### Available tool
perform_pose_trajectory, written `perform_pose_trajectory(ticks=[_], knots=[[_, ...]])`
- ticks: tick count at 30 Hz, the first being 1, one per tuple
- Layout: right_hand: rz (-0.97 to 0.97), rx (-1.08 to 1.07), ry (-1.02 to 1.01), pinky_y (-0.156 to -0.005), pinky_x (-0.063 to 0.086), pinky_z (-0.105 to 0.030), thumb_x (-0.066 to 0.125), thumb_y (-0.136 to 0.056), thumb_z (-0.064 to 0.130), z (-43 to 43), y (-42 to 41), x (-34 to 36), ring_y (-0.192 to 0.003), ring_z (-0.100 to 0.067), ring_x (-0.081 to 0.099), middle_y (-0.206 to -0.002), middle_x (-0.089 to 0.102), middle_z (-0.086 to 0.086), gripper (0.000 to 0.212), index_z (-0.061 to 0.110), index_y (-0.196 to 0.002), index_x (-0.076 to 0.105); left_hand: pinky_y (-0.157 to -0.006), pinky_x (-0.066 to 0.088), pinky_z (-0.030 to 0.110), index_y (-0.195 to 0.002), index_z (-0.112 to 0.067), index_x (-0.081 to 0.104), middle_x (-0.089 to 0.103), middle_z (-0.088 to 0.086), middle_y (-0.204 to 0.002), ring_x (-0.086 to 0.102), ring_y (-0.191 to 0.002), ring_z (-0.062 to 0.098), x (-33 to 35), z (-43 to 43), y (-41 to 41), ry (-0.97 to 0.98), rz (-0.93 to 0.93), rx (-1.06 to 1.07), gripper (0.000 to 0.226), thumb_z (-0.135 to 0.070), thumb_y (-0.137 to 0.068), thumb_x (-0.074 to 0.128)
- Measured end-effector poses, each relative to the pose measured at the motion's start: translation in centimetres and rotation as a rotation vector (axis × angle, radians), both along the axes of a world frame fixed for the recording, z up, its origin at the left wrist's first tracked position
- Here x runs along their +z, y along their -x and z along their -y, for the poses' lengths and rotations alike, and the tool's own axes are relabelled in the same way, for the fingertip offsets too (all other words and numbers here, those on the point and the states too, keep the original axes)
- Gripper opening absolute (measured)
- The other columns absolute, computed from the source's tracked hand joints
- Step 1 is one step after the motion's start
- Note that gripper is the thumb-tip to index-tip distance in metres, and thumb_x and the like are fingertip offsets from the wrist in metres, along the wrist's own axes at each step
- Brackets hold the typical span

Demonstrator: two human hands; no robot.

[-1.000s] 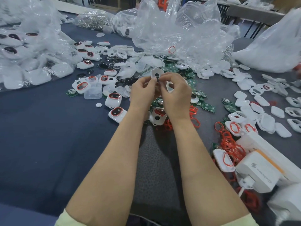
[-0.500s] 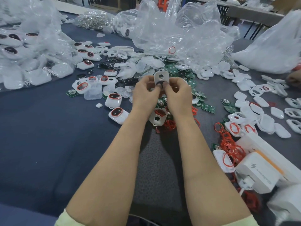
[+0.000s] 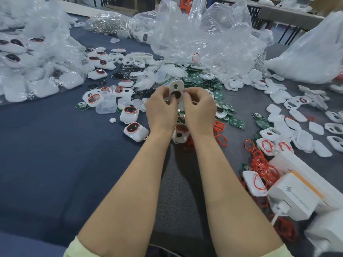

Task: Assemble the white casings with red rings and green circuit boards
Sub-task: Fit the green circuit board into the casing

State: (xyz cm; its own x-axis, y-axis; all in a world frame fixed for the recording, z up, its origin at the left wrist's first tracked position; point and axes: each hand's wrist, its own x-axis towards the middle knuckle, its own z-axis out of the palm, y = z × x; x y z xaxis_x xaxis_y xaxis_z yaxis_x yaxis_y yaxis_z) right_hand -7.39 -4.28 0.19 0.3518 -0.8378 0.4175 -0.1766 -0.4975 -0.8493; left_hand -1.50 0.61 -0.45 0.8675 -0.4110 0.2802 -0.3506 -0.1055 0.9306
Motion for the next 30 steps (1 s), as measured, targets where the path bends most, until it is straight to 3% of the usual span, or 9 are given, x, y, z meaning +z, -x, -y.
perform_pose_trajectory(ticks=[3, 5, 8, 11, 14, 16, 21, 27, 30], knots=[[0.002, 0.087, -0.086, -0.090, 0.049, -0.035, 0.055, -0.094, 0.014, 0.4, 0.0, -0.1, -0.095, -0.019, 0.064, -0.102, 0.070, -0.010, 0.020, 0.004, -0.103, 0.070, -0.081, 0.047, 0.011, -0.118, -0.011, 0.064, 0.068, 0.001, -0.113, 0.062, -0.093, 0.009, 0.3, 0.2, 0.4, 0.017, 0.031, -0.173, 0.028, -0.010, -0.091, 0.058], [0.125, 0.146, -0.252, -0.086, 0.050, -0.043, 0.054, -0.096, 0.016, 1.0, 0.4, -0.2, -0.087, -0.022, 0.064, -0.091, 0.069, -0.012, 0.020, 0.004, -0.093, 0.070, -0.092, 0.049, 0.020, -0.127, -0.011, 0.060, 0.062, 0.003, -0.125, 0.063, -0.103, 0.013, 0.4, 0.5, 0.8, 0.012, 0.048, -0.319, 0.039, -0.002, -0.089, 0.053], [0.393, 0.240, -0.546, -0.084, 0.051, -0.037, 0.049, -0.099, 0.012, 1.8, 0.8, -0.1, -0.082, -0.021, 0.060, -0.083, 0.064, -0.010, 0.023, 0.009, -0.084, 0.066, -0.093, 0.048, 0.022, -0.125, -0.013, 0.061, 0.061, 0.002, -0.125, 0.060, -0.100, 0.010, 0.5, 0.4, 1.0, 0.030, 0.062, -0.346, 0.045, 0.006, -0.087, 0.045], [0.561, 0.348, -0.723, -0.073, 0.055, -0.023, 0.049, -0.098, 0.008, 2.1, 0.9, 0.0, -0.074, -0.013, 0.064, -0.081, 0.067, -0.005, 0.016, 0.008, -0.091, 0.063, -0.088, 0.052, 0.026, -0.122, -0.013, 0.059, 0.065, 0.001, -0.111, 0.064, -0.097, 0.014, 0.5, 0.3, 0.5, 0.128, -0.093, -0.248, 0.033, -0.002, -0.093, 0.046], [0.593, 0.350, -0.766, -0.063, 0.054, -0.020, 0.054, -0.094, 0.005, 1.9, 0.9, 0.1, -0.067, -0.010, 0.065, -0.077, 0.069, -0.001, 0.009, 0.012, -0.098, 0.060, -0.092, 0.052, 0.043, -0.103, -0.020, 0.060, 0.065, 0.001, -0.099, 0.065, -0.099, 0.022, 0.3, 0.2, 0.2, 0.151, -0.150, -0.220, 0.016, -0.009, -0.095, 0.051], [0.571, 0.333, -0.754, -0.061, 0.052, -0.019, 0.056, -0.094, 0.007, 1.9, 1.1, 0.2, -0.068, -0.008, 0.064, -0.081, 0.068, -0.002, 0.010, 0.012, -0.101, 0.061, -0.090, 0.053, 0.044, -0.091, -0.025, 0.060, 0.065, -0.003, -0.092, 0.065, -0.092, 0.018, 0.3, 0.1, 0.2, 0.156, -0.145, -0.235, 0.017, -0.010, -0.095, 0.052], [0.594, 0.333, -0.782, -0.058, 0.050, -0.017, 0.051, -0.096, 0.005, 1.9, 1.1, 0.4, -0.064, -0.006, 0.065, -0.076, 0.070, 0.002, 0.016, 0.013, -0.097, 0.064, -0.084, 0.056, 0.035, -0.084, -0.029, 0.058, 0.066, -0.001, -0.086, 0.064, -0.077, 0.009, 0.1, 0.3, 0.0, 0.188, -0.197, -0.241, 0.024, -0.010, -0.096, 0.052], [0.610, 0.345, -0.753, -0.059, 0.049, -0.016, 0.050, -0.096, 0.003, 2.1, 1.3, 0.4, -0.064, -0.005, 0.064, -0.075, 0.069, 0.002, 0.015, 0.011, -0.092, 0.062, -0.065, 0.051, 0.016, -0.099, -0.014, 0.061, 0.066, 0.001, -0.087, 0.063, -0.069, 0.000, 0.2, 0.3, 0.0, 0.207, -0.299, -0.301, 0.012, -0.008, -0.097, 0.051], [0.612, 0.344, -0.778, -0.060, 0.050, -0.017, 0.048, -0.096, 0.002, 2.2, 1.3, 0.5, -0.065, -0.007, 0.062, -0.077, 0.067, -0.001, 0.016, 0.010, -0.092, 0.061, -0.062, 0.050, 0.014, -0.097, -0.015, 0.061, 0.066, -0.001, -0.085, 0.063, -0.067, -0.001, 0.4, 0.3, 0.0, 0.267, -0.389, -0.319, 0.010, -0.010, -0.097, 0.053]])
